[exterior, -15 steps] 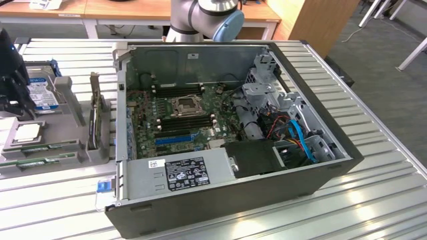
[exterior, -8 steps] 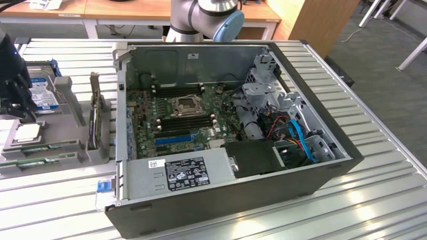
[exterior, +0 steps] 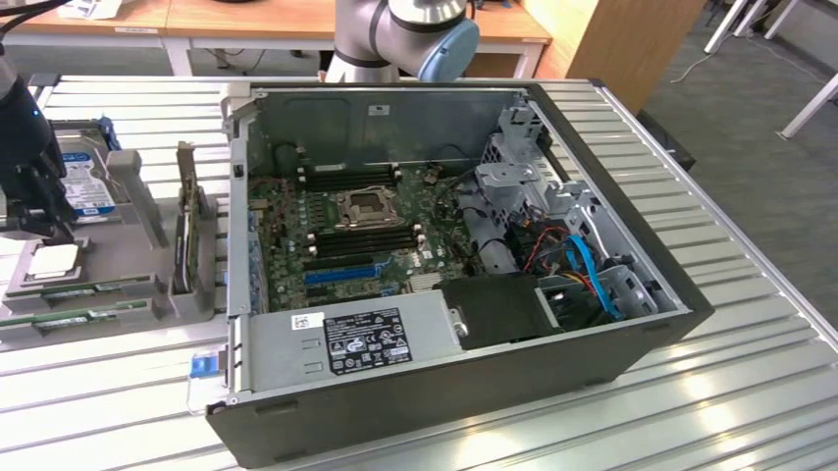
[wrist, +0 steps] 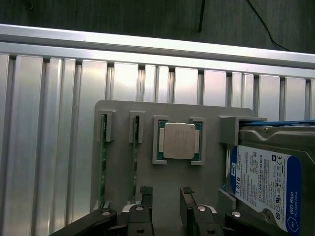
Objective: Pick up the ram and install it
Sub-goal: 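Pick up the ram and move it above insertion slot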
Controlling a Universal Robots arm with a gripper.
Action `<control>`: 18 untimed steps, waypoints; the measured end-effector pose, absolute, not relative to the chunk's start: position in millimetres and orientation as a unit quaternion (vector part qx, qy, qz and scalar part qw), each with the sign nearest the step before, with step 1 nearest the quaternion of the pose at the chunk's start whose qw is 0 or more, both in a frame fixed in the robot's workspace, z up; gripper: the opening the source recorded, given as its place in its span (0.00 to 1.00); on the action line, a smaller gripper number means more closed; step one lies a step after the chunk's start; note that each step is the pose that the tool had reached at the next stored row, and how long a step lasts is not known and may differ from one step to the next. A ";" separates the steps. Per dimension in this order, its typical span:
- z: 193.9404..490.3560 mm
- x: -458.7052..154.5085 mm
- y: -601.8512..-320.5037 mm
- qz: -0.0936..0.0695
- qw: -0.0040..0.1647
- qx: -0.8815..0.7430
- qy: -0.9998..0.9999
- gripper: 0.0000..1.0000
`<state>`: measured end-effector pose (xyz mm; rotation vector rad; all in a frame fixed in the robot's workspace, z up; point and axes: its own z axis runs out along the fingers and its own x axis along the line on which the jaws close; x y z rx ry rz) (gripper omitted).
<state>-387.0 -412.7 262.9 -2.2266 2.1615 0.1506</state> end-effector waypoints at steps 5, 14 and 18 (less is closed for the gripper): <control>262.7 -386.9 -412.7 0.048 0.018 -0.717 0.696 0.36; 262.7 -388.1 -422.8 0.048 0.018 -0.717 0.696 0.36; 262.7 -388.7 -428.8 0.048 0.018 -0.717 0.696 0.36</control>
